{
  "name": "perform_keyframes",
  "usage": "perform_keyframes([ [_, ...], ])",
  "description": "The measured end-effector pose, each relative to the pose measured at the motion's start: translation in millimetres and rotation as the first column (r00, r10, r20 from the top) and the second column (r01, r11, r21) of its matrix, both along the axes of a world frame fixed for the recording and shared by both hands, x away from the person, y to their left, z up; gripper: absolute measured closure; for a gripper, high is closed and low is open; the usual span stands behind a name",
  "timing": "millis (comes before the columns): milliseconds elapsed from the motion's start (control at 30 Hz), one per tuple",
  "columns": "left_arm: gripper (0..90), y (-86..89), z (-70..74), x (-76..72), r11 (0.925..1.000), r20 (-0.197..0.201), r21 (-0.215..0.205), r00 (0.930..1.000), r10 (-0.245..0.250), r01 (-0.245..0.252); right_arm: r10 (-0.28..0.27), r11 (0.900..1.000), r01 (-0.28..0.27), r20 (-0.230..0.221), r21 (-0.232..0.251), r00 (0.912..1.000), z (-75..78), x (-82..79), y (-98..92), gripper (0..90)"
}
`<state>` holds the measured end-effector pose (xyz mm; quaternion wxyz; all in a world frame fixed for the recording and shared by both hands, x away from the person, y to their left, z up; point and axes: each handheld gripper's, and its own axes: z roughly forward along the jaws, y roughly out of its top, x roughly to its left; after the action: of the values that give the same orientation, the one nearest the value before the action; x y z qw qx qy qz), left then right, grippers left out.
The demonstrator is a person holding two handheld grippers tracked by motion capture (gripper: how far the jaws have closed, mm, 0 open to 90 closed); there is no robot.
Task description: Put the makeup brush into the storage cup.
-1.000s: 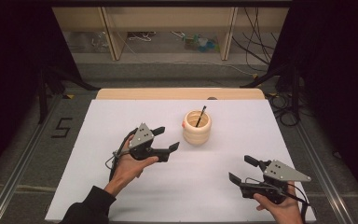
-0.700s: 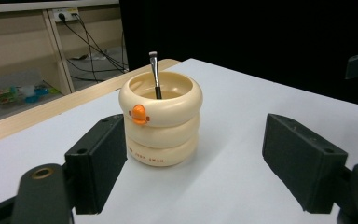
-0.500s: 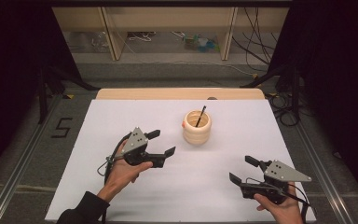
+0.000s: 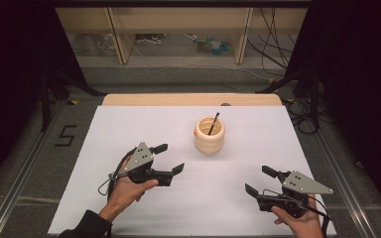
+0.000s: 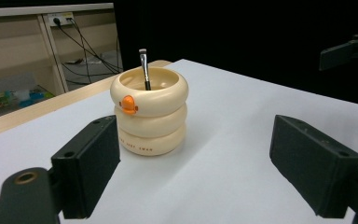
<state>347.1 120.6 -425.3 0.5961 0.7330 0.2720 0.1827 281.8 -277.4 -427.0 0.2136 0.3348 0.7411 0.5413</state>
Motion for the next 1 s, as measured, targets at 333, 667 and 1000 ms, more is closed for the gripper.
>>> perform_keyframes([
  [333, 15.8, 10.8, -1.7, -21.2, 1.0000, 0.023, 0.003, 0.9997, 0.001, -0.001, -0.013, 1.000, 0.013, 0.011, -0.005, 0.9999, 0.2, -0.5, -0.1, 18.7],
  [667, 15.8, 25.7, -10.4, -42.3, 0.9994, 0.015, 0.035, 0.9999, 0.007, -0.008, -0.016, 1.000, 0.016, 0.005, -0.007, 0.9999, 0.2, -1.6, -0.4, 18.7],
  [1000, 16.0, 30.6, -16.1, -54.3, 0.9994, -0.009, 0.022, 0.9996, 0.028, -0.028, -0.012, 1.000, 0.012, 0.003, -0.001, 0.9999, -0.1, -1.9, 0.6, 18.7],
])
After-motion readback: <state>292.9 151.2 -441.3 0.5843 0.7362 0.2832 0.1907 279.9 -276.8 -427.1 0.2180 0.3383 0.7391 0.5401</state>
